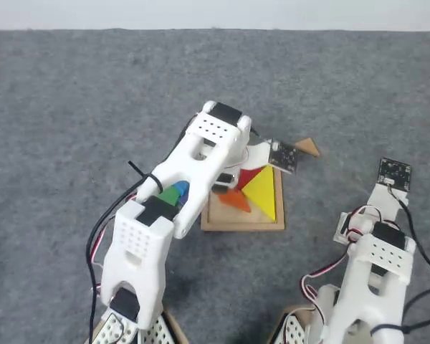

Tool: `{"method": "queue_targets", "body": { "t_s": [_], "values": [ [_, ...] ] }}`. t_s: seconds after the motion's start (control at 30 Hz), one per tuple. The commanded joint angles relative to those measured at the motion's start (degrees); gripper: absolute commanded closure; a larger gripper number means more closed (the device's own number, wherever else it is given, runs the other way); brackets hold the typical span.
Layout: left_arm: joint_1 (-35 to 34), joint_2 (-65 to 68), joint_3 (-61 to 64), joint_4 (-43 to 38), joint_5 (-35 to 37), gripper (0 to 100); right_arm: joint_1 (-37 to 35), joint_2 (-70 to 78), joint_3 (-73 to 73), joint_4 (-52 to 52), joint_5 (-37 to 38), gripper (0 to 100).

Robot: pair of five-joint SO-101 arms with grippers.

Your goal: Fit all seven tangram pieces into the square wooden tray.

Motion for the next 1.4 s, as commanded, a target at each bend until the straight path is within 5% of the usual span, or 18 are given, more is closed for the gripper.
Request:
{"method": "queue_targets", "body": {
  "t_s": [0.0, 0.5, 0.93, 1.37],
  "values": [
    [-0.88, -0.97, -4.88, -1.58, 2.64, 90, -0.66, -2.33, -3.08, -0.66, -0.35, 72.8],
    [2.29, -0.35, -3.47, 4.13, 12.66, 90, -0.4, -2.33, -3.08, -0.92, -0.35, 72.8],
    [0.97, -0.44, 8.75, -6.33, 17.32, 90, 2.68, -2.42, -3.52, -1.1, -0.35, 72.8],
    [-7.12, -0.53, 6.9, -12.57, 19.34, 90, 2.68, -2.42, -3.52, -1.1, -0.35, 72.8]
  ]
}}
